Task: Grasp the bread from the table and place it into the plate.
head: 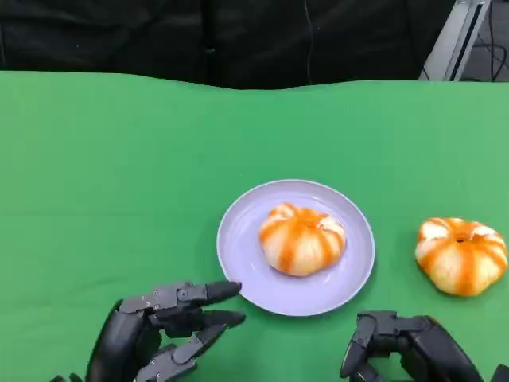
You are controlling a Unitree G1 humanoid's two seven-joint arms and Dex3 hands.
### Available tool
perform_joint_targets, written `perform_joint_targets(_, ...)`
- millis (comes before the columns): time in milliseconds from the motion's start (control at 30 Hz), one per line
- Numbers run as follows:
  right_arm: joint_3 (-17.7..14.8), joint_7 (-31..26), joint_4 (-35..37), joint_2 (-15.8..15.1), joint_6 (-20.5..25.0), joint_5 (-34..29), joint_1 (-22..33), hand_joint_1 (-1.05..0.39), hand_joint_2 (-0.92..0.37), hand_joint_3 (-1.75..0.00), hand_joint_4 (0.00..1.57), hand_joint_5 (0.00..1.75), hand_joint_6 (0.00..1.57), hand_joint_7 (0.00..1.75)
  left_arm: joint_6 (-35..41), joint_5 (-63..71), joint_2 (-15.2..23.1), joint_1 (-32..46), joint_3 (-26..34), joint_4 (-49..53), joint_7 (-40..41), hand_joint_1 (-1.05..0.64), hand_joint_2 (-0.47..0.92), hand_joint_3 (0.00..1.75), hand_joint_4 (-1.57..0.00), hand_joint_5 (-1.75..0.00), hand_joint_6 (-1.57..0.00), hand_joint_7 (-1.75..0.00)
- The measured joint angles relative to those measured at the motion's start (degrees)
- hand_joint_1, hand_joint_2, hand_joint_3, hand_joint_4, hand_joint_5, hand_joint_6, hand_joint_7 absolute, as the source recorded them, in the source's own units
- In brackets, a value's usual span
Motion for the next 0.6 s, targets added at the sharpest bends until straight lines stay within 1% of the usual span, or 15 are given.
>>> perform_joint_targets(33,0.00,0.02,-0.01,-0.02,0.02,0.04,0.01,-0.09,-0.61,-0.97,0.84,1.44,0.88,1.16,-0.42,0.18,0.00,-0.16,-0.06,0.38,0.00,-0.03,0.66,0.92,-0.90,-1.31,-1.06,-0.86)
perform_joint_targets(100,0.00,0.03,-0.02,-0.04,0.02,0.07,0.02,-0.09,-0.61,-0.97,0.84,1.44,0.87,1.17,-1.18,0.28,0.00,-0.62,-0.20,1.47,-0.02,-0.03,0.61,1.03,-0.85,-1.46,-0.95,-1.10)
perform_joint_targets(133,0.00,0.03,-0.02,-0.04,0.02,0.08,0.03,-0.09,-0.62,-0.97,0.84,1.44,0.87,1.17,-1.45,0.26,0.00,-0.79,-0.24,2.01,-0.05,-0.03,0.60,1.06,-0.84,-1.49,-0.93,-1.15)
perform_joint_targets(233,0.00,0.04,-0.03,-0.07,0.02,0.11,0.03,-0.09,-0.62,-0.96,0.84,1.44,0.87,1.17,-2.08,0.07,0.00,-0.95,-0.43,2.88,-0.27,-0.03,0.58,1.08,-0.83,-1.52,-0.91,-1.19)
perform_joint_targets(300,0.00,0.03,-0.06,-0.08,0.02,0.11,0.04,-0.09,-0.62,-0.96,0.85,1.44,0.87,1.18,-2.15,-0.11,0.00,-0.98,-0.49,3.15,-0.35,-0.05,0.49,1.23,-0.84,-1.56,-0.93,-1.24)
perform_joint_targets(367,-0.01,-0.09,-0.14,-0.11,0.02,0.05,0.04,-0.09,-0.62,-0.96,0.85,1.44,0.87,1.17,-2.15,-0.41,-0.02,-0.98,-0.52,3.25,-0.40,-0.07,0.46,1.28,-0.85,-1.58,-0.93,-1.26)
perform_joint_targets(433,-0.01,-0.13,-0.15,-0.17,0.02,0.05,0.04,-0.10,-0.62,-0.95,0.85,1.44,0.87,1.18,-2.19,-0.77,-0.05,-1.00,-0.58,3.84,-0.59,-0.08,0.44,1.30,-0.85,-1.59,-0.92,-1.28)
perform_joint_targets(600,-0.01,-0.01,-0.15,-0.27,0.05,0.13,0.03,-0.09,-0.62,-0.95,0.84,1.44,0.87,1.18,-2.17,-0.87,-0.10,-0.99,-0.89,4.43,-0.62,-0.08,0.47,1.27,-0.83,-1.60,-0.90,-1.30)
